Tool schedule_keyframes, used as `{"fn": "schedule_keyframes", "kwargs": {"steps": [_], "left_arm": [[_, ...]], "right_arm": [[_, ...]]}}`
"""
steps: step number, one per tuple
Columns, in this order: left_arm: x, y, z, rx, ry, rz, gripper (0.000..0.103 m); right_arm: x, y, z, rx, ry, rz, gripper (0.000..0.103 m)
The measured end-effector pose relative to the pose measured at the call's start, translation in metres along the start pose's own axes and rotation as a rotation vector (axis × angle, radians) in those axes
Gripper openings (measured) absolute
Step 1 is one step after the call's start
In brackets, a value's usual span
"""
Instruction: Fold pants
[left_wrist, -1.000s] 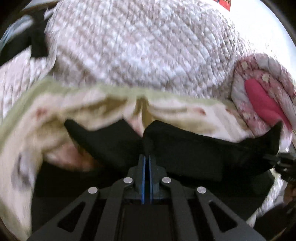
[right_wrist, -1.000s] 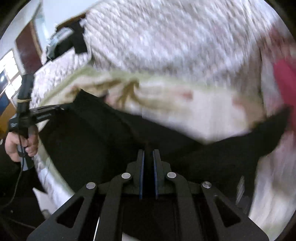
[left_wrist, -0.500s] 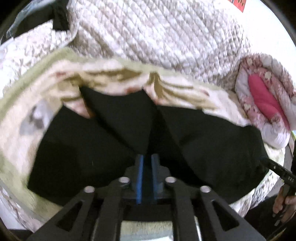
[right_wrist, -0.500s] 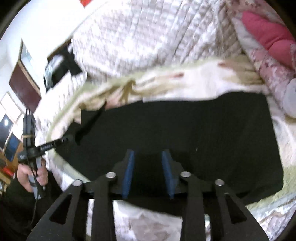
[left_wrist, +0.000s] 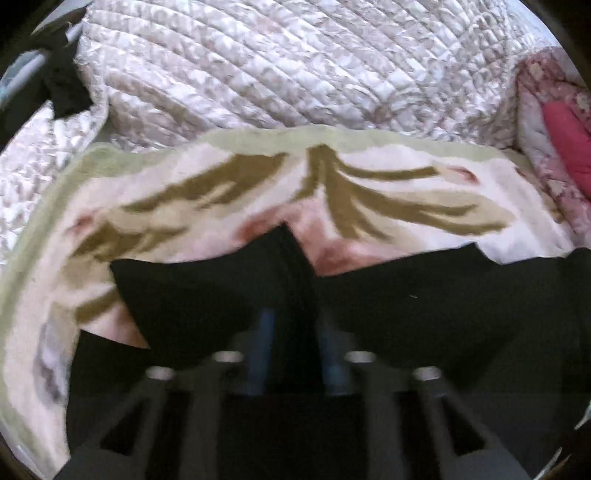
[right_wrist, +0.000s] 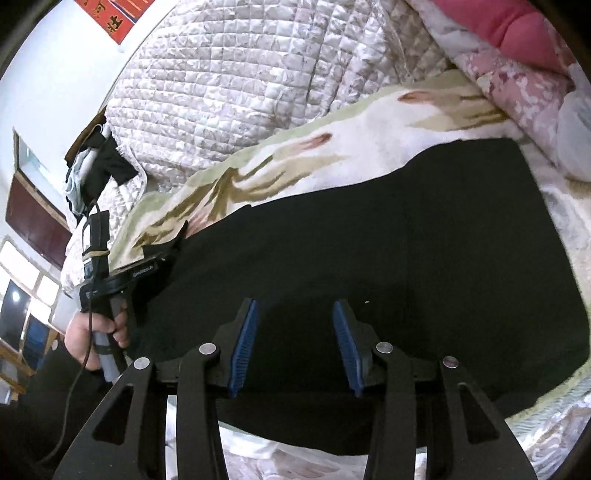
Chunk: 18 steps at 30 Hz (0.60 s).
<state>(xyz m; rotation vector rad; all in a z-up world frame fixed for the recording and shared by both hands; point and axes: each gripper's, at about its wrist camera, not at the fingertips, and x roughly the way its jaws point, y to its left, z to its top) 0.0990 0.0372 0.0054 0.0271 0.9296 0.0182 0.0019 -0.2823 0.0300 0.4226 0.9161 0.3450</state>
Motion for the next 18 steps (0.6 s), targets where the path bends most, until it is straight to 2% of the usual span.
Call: {"fn": "schedule_keyframes", "kwargs": {"steps": [1,5,7,9,11,14,15,18], "left_arm": [[-0.004,0.007,-0.001,-0.029,-0.005,-0.027,0.006],[-0.049,0.031,-0.017,-0.115,-0.116,-0.009,0.005],[-0.079,0.048,-0.038,-0.189,-0.184,-0.017,0.005],[-0.098,0.066,-0.062,-0.269,-0.217,-0.018,0.005],[-0.102,0.082,-0.087,-0.334,-0.203,-0.014,0.005],[-0.082,0.104,-0.113,-0.417,-0.104,-0.043,0.009],[-0.075,0.112,-0.121,-0.453,-0.07,-0.076,0.01],[-0.069,0.127,-0.129,-0.517,-0.067,-0.141,0.01]], "right_arm": [[0.002,0.0,0.0,0.0,0.005,0.003,0.043],[0.006,0.006,0.0,-0.021,0.011,-0.005,0.043],[0.004,0.008,-0.001,-0.039,0.007,-0.019,0.043],[0.003,0.009,-0.003,-0.054,0.006,-0.036,0.043],[0.001,0.008,-0.005,-0.062,0.007,-0.05,0.043],[-0.004,0.005,-0.01,-0.066,0.006,-0.071,0.043],[-0.007,0.004,-0.011,-0.064,0.001,-0.075,0.043],[-0.018,0.001,-0.016,-0.049,-0.026,-0.076,0.043]]}}
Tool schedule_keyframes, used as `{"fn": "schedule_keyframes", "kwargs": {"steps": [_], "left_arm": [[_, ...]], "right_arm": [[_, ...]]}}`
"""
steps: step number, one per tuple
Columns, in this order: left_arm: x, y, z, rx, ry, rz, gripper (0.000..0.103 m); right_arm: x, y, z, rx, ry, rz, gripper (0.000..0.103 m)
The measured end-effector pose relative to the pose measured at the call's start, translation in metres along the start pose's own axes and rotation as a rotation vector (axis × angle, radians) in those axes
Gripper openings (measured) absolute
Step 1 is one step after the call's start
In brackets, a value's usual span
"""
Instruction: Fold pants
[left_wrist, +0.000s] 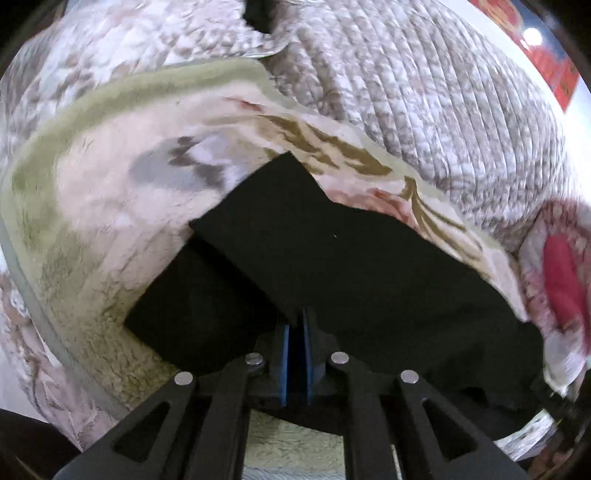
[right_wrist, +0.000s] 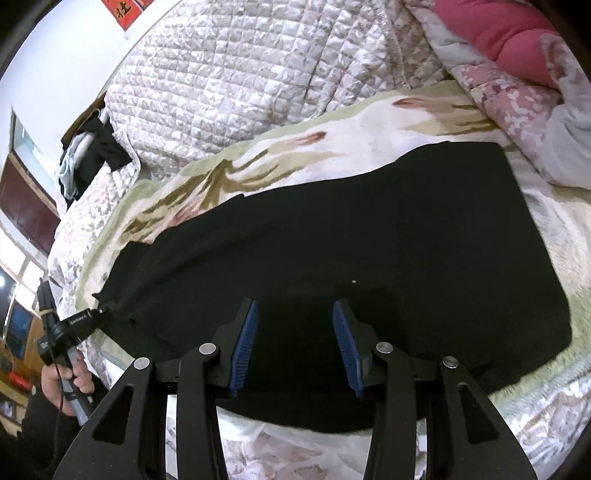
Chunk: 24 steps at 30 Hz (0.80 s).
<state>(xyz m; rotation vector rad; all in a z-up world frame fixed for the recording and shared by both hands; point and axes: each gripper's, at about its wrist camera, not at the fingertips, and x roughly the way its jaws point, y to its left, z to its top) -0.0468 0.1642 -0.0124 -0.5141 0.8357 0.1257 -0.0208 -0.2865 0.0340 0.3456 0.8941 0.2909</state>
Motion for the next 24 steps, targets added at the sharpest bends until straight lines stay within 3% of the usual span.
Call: {"fn": "schedule_keyframes", "kwargs": {"steps": [2,6,14,17,24], "left_arm": [[-0.002,0.006,0.002,-0.031,-0.006,-0.02,0.02],[0.004,0.009,0.004,-0.071,-0.008,-0.033,0.023],[0.012,-0.001,0.012,-0.036,-0.018,0.006,0.023],[0.013,-0.003,0.012,-0.029,-0.019,0.012,0.023],[0.014,-0.004,0.013,-0.01,-0.022,0.024,0.022]], "right_arm": [[-0.005,-0.003,-0.005,0.023,-0.014,0.001,0.047],[-0.018,-0.015,-0.022,0.096,-0.039,0.003,0.052],[-0.039,-0.041,-0.033,0.23,-0.105,-0.107,0.052],[-0.04,-0.055,-0.031,0.304,-0.122,-0.097,0.052],[-0.039,-0.058,-0.02,0.327,-0.177,-0.139,0.052]]}}
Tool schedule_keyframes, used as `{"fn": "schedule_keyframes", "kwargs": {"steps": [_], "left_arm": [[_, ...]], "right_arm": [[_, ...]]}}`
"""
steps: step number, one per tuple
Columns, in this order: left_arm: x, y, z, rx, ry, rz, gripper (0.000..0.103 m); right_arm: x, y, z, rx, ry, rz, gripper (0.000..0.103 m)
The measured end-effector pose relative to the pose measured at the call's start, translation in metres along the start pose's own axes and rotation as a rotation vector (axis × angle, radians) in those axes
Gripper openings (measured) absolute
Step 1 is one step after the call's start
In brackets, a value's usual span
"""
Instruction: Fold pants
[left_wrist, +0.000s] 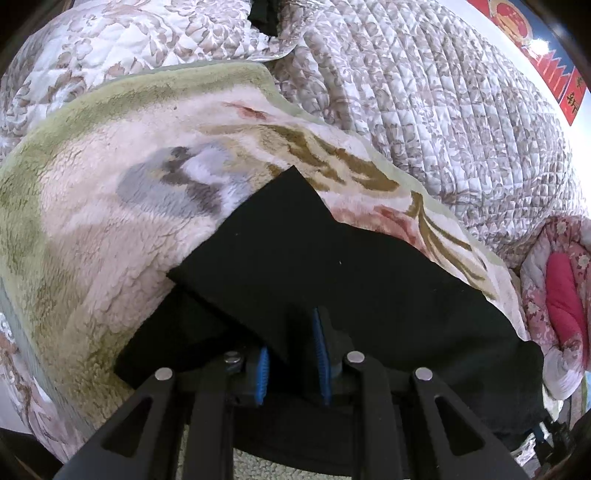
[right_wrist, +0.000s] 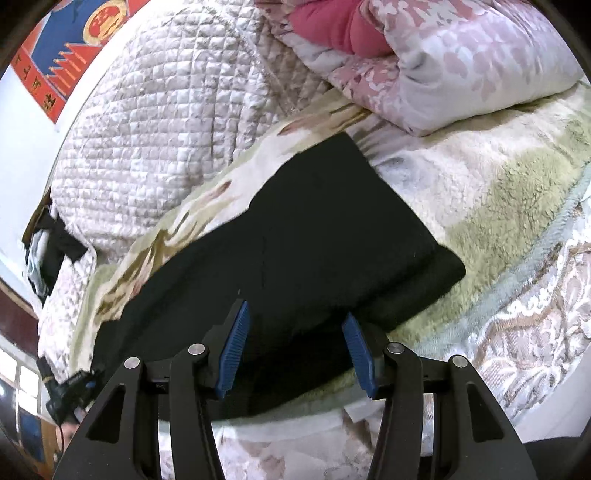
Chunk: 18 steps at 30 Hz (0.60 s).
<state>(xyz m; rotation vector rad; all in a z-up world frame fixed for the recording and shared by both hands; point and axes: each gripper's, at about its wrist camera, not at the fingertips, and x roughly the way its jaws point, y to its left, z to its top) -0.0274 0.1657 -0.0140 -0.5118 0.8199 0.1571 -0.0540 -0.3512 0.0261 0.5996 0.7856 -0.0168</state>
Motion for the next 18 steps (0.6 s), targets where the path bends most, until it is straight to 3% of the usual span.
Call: {"fn": "schedule_keyframes", "kwargs": {"steps": [4,5,6,13,15,18], "left_arm": [[0.003,-0.001,0.003,0.022,-0.005,0.032,0.008],[0.004,-0.001,0.004,0.026,-0.005,0.036,0.005],[0.004,0.0,0.005,0.024,-0.006,0.039,0.005],[-0.046,-0.006,0.009,0.025,-0.1,0.001,0.004],[-0.056,-0.007,0.006,0.052,-0.121,0.015,0.004],[-0.044,-0.001,-0.004,0.064,-0.063,0.065,0.004]], "right_arm": [[0.002,-0.004,0.013,0.055,-0.042,-0.007,0.05],[0.003,-0.005,0.016,0.058,-0.047,-0.012,0.042],[0.004,-0.006,0.02,0.056,-0.054,-0.037,0.011],[-0.023,-0.003,0.027,0.078,-0.082,0.035,0.009],[-0.026,-0.006,0.026,0.073,-0.082,-0.019,0.009],[-0.014,-0.027,0.018,0.142,-0.003,-0.075,0.009]]}}
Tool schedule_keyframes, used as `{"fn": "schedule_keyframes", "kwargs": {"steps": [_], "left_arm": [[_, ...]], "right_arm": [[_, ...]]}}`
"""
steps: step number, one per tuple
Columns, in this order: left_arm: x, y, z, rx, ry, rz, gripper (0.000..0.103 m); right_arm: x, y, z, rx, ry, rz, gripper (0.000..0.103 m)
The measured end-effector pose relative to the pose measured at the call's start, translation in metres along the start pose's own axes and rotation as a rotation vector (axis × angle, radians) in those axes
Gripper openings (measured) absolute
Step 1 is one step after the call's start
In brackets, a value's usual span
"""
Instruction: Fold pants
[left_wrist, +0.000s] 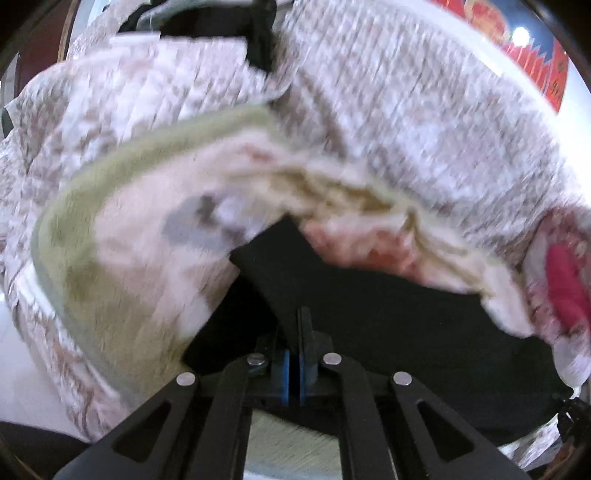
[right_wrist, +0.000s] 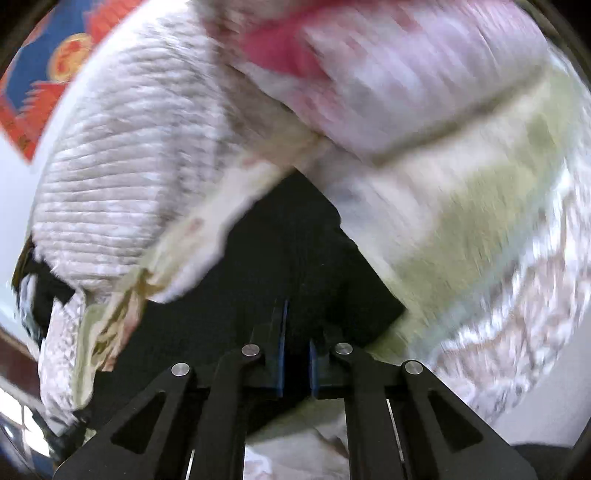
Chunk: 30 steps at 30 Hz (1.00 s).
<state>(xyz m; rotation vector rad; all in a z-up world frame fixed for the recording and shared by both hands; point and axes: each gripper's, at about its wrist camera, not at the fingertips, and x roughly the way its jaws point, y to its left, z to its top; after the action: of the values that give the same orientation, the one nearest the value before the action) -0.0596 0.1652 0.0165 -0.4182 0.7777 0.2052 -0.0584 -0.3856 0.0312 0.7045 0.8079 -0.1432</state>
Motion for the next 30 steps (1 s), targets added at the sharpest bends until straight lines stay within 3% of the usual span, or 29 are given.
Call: {"fn": "schedule_keyframes", "kwargs": {"steps": [3,6,8,11,13,15,18,21,24,25,27,30], "left_arm": [[0.012,0.009,-0.009,-0.028,0.062,0.014,0.004],[-0.001,0.006,-0.006,-0.008,0.012,0.01,0.004],[-0.003,0.002,-0.008,0.026,-0.001,0.023,0.004],[0.012,0.005,-0.013,0.028,0.069,0.056,0.005],[0.008,0.01,-0.012,0.01,0.068,0.079,0.009],[-0.001,0.013,-0.01,0.001,0.033,0.115,0.01],[-0.013,0.017,-0.002,-0.018,-0.018,0.162,0.01],[-0.022,0.009,0.007,0.003,-0.075,0.179,0.01],[-0.02,-0.007,0.014,0.04,-0.089,0.128,0.012],[-0.017,-0.013,0.016,0.052,-0.082,0.107,0.017],[-0.006,-0.026,0.016,0.084,-0.053,0.067,0.023],[0.011,-0.042,0.018,0.137,0.011,0.032,0.023]], "right_arm": [[-0.005,0.004,-0.004,-0.013,-0.012,-0.003,0.008],[-0.018,0.012,-0.003,-0.046,-0.049,0.016,0.008],[-0.013,0.012,-0.003,-0.075,-0.032,-0.023,0.008],[-0.001,0.005,-0.006,-0.053,0.02,-0.052,0.009],[-0.011,0.012,-0.007,-0.076,-0.016,-0.084,0.021],[-0.028,0.015,-0.008,-0.091,-0.082,-0.146,0.026],[-0.052,0.018,-0.005,-0.102,-0.208,-0.216,0.027],[-0.057,0.032,0.001,-0.182,-0.258,-0.207,0.027],[-0.038,0.045,-0.001,-0.259,-0.209,-0.163,0.027],[-0.029,0.045,-0.003,-0.267,-0.179,-0.171,0.027],[0.009,0.034,-0.006,-0.261,-0.026,-0.24,0.027],[0.005,0.042,-0.001,-0.272,-0.074,-0.243,0.027]]}}
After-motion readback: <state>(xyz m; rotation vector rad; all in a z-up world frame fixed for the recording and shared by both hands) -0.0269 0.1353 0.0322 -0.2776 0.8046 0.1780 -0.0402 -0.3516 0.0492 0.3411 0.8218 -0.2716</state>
